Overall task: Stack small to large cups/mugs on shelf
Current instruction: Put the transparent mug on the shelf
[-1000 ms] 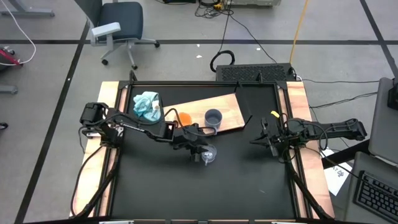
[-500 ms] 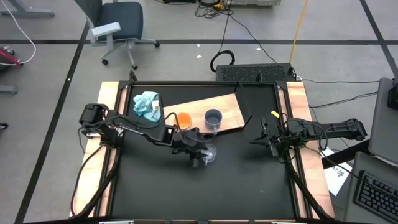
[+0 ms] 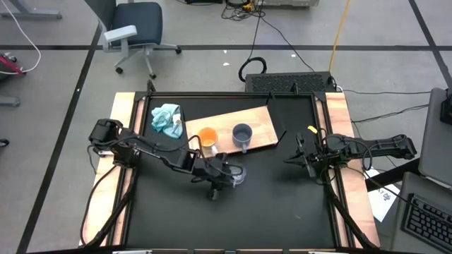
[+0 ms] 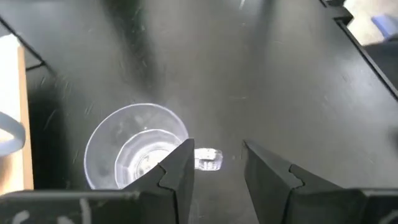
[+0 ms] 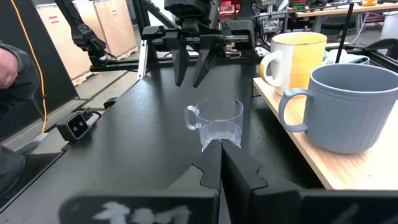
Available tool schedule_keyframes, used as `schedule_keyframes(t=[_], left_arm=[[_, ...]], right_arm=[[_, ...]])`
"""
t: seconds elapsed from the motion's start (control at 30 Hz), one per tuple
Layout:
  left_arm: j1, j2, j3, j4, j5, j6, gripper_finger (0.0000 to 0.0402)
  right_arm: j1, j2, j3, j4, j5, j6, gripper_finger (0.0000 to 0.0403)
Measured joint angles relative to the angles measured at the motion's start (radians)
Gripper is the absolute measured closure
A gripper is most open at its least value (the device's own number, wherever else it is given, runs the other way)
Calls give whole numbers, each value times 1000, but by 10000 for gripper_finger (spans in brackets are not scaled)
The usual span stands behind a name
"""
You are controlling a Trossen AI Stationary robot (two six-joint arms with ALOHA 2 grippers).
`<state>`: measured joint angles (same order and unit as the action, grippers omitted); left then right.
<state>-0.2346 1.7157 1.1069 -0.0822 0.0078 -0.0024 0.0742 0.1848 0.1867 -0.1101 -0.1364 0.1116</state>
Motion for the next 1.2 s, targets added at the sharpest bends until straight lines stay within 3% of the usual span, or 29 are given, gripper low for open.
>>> schedule_keyframes(t=[0.17, 0.37, 0.53, 0.8, 1.2], left_arm=[[-10, 0, 0, 8, 2, 55, 250], [0, 23, 0, 1, 2, 88, 191], [23, 92, 79, -86, 2, 98, 160], [25, 199, 250, -276, -20, 155, 156], [49, 228, 336, -314, -26, 57, 156]], right_arm=[[0, 0, 0, 0, 0, 0, 403], [0, 1, 0, 1, 0, 0, 403], [0, 11, 0, 0, 0, 0, 403], [0, 34, -26, 37, 0, 7, 403], [0, 32, -71, 52, 0, 8, 403]])
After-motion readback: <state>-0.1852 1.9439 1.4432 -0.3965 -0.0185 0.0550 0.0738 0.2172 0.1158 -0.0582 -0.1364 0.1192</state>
